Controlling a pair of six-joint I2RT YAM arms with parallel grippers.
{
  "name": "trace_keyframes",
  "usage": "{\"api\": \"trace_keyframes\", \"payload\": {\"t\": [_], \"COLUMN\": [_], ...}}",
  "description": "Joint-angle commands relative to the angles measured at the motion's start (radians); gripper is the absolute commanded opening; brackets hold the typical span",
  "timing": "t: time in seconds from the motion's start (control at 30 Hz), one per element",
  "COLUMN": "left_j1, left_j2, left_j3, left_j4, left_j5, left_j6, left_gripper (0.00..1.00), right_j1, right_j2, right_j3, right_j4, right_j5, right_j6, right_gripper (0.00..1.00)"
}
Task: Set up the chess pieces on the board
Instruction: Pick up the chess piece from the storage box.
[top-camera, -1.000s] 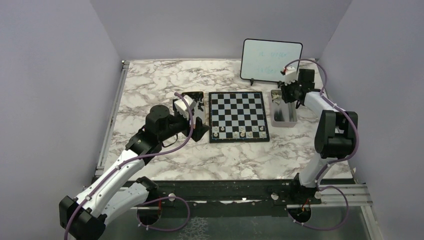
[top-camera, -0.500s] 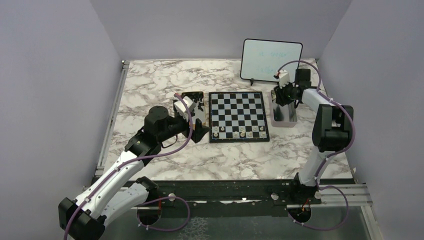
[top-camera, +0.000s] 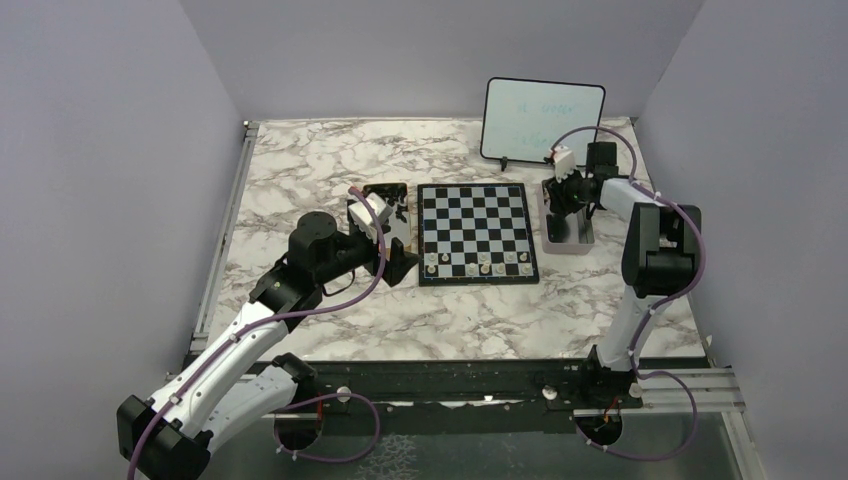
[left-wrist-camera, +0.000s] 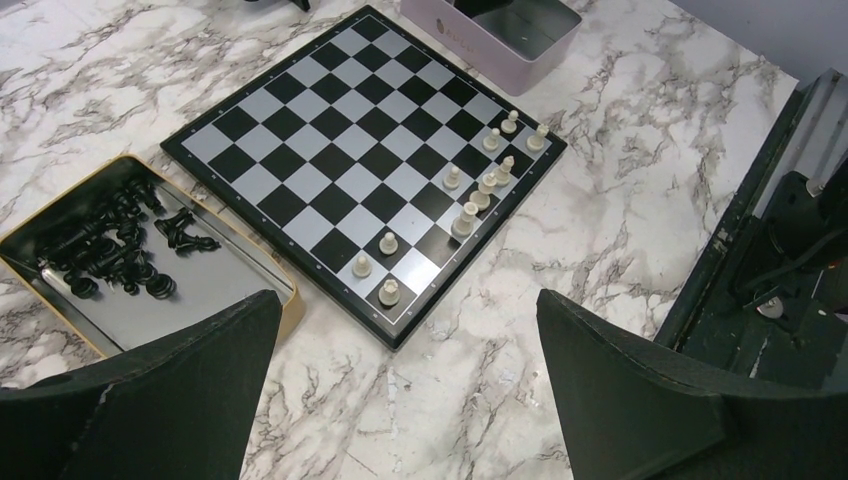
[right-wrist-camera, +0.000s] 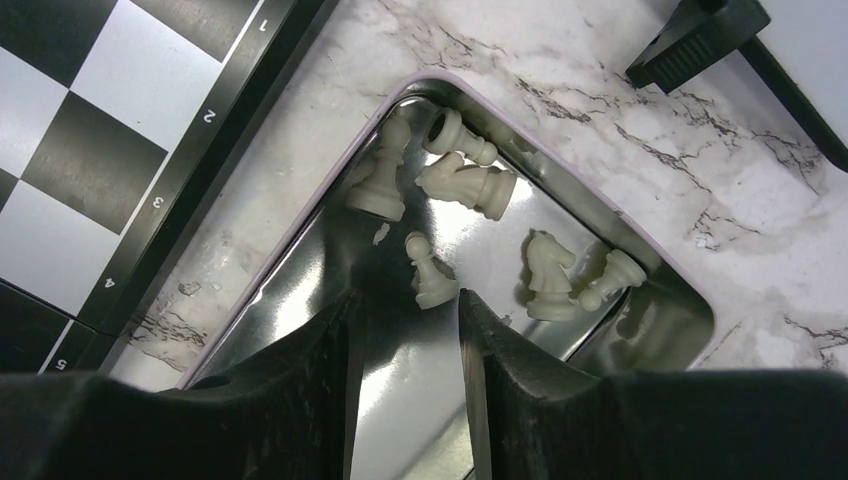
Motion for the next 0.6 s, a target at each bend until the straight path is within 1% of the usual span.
{"api": "trace_keyframes", "payload": {"t": [0.0,0.2,0.47,0.57], "left_j1": [0.000,0.000,0.000,0.001], "left_j2": [-0.008,-0.012,-0.013,-0.011], "left_j3": [-0.010,-0.009,-0.010,-0.009], "left_j4": [0.027,0.023,0.023,0.023], "left_j5": [0.030,0.039,0.039,0.040], "left_j6": [0.013,0.015,0.017,0.017], "left_gripper": [0.99,0.99,0.99,0.99], "right_j1": [-0.003,-0.003,-0.003,-0.002], "right_j2": [0.036,0.046,0.066,0.073], "right_j3": [0.008,0.010,0.020,0.022], "right_j4": [0.018,0.014,0.016,0.010], "right_j5": [-0.041,-0.043,-0.047,-0.044], "right_j6": [-0.023,-0.042,-0.058,-0.060], "right_gripper": [0.44,0.44,0.47,0.44]}}
